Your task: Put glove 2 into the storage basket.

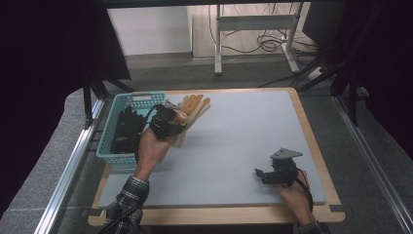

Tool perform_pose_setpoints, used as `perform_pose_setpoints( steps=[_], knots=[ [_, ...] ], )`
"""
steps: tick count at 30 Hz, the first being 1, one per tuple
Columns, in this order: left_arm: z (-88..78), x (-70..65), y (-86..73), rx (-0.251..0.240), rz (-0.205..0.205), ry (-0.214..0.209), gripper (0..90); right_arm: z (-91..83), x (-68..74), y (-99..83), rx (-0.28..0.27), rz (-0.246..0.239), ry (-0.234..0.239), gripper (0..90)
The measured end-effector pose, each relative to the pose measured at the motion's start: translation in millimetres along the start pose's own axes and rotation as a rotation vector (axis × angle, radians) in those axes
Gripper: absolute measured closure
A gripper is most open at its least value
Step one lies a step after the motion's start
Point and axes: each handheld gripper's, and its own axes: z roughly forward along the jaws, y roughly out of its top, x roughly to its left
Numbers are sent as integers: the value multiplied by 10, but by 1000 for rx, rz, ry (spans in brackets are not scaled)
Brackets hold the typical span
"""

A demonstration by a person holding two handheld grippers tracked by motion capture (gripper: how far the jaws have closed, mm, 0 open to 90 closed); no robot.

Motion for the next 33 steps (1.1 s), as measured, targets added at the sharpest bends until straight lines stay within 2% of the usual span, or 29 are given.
perform_pose_setpoints(
  steps=[4,10,15,18,21,24,33],
  knots=[
    [-96,147,-32,2,-23,54,722,0,0,0,0,0,0,128],
    [-230,413,-129,5,-85,110,721,0,0,0,0,1,0,127],
    [-347,667,-241,15,-159,171,721,0,0,0,0,0,0,127],
    [-361,801,-307,33,-203,211,721,0,-1,0,0,0,0,128],
    [-315,971,-386,72,-254,249,720,0,-1,0,0,0,0,128],
    [-234,1070,-432,106,-287,257,718,0,-1,0,0,0,0,127],
    [152,1223,-484,223,-347,269,702,0,0,0,-1,1,0,127]
  ],
)
